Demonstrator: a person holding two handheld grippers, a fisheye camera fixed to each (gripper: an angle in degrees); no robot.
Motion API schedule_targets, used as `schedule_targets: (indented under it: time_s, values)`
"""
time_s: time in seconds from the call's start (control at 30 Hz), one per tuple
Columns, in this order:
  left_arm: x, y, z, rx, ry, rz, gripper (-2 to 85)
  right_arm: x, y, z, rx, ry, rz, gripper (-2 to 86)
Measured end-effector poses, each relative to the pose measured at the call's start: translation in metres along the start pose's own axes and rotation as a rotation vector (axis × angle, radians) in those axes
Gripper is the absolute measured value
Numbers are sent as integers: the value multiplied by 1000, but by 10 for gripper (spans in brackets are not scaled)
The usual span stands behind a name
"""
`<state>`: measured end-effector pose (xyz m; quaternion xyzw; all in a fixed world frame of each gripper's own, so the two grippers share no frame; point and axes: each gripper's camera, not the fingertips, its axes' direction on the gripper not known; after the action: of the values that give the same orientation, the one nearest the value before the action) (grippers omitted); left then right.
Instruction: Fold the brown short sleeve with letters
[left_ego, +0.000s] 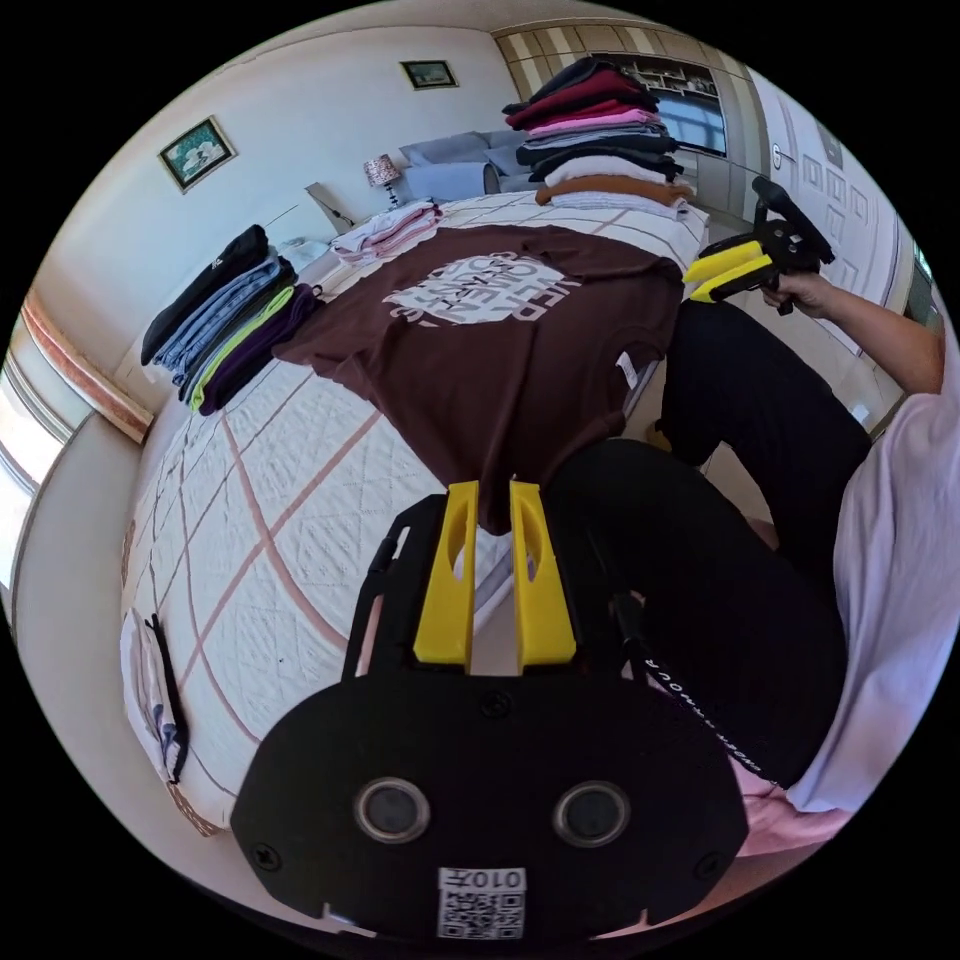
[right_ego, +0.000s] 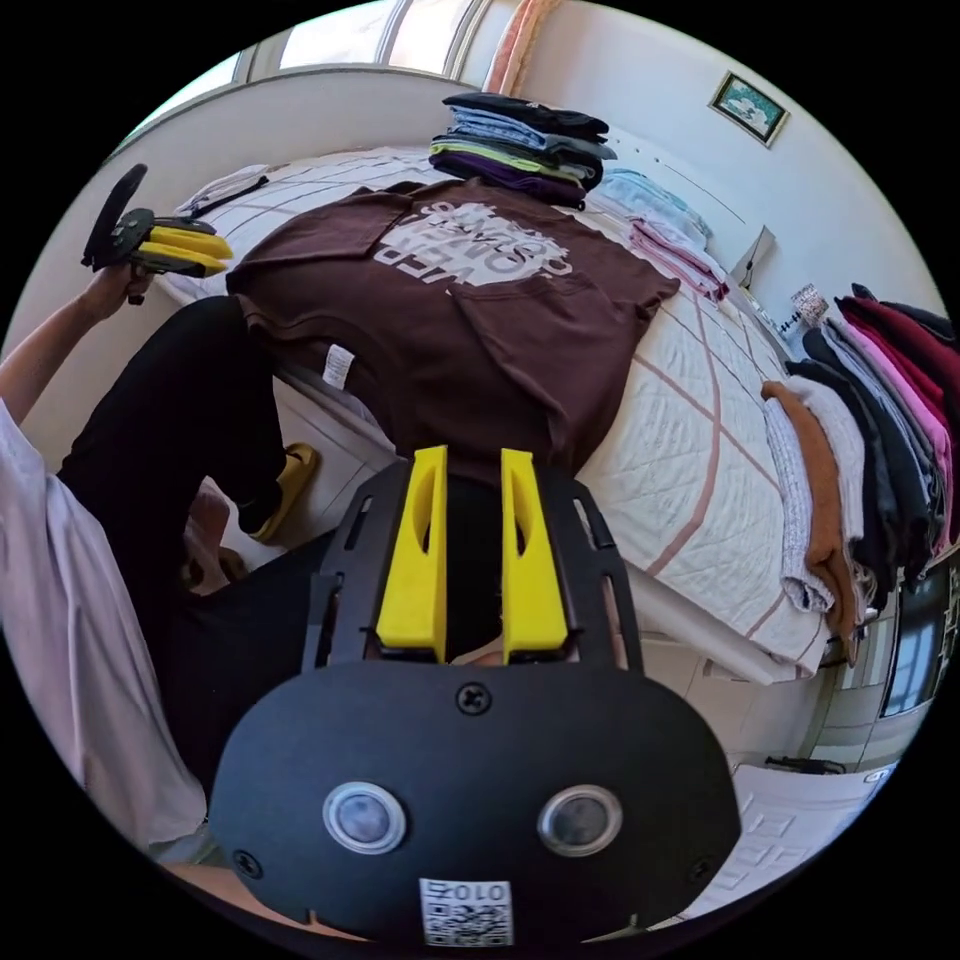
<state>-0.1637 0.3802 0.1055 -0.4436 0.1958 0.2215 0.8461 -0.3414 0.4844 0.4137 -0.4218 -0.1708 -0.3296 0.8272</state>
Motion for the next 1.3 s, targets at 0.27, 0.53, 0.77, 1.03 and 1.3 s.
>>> schedule_targets:
  time_s: [0.27, 0.53, 0.77, 1.03, 1.3]
  values:
    - [-74, 31, 25, -40, 185, -389, 56, 86, 40, 34, -66, -55, 292, 71]
    - [-109, 8, 62, -82, 324, -431, 46, 125, 44, 86, -50, -236, 379, 65]
    - [-145, -2, 70, -34, 433, -463, 21, 137, 29, 99, -96, -251, 277, 28]
    - [-219, -39, 49, -42, 590, -426, 11, 175, 10, 64, -104, -347, 54, 22]
    - [-344, -132, 100, -107, 758, -559, 22, 283, -70, 109, -141, -454, 260, 30]
